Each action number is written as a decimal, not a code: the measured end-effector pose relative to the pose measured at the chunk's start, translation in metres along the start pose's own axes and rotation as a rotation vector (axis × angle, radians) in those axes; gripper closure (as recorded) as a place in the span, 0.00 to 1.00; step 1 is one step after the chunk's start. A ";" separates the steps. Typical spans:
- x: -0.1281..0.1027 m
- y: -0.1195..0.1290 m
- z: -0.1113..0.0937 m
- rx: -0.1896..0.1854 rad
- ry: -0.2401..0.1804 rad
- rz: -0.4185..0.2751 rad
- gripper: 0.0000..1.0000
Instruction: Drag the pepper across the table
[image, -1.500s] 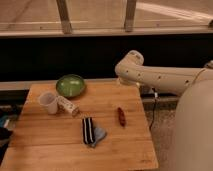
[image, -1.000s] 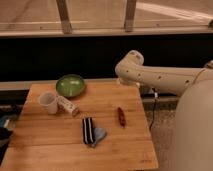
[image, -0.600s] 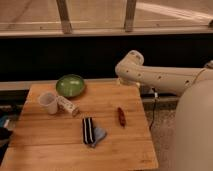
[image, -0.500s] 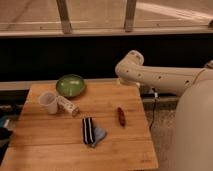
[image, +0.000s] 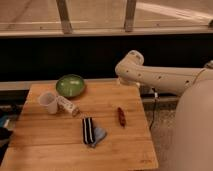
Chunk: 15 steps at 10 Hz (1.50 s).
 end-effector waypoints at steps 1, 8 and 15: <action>0.000 0.000 0.000 0.000 0.000 0.000 0.30; 0.016 -0.004 0.002 0.009 0.061 -0.033 0.30; 0.076 0.024 0.014 0.025 0.181 -0.120 0.30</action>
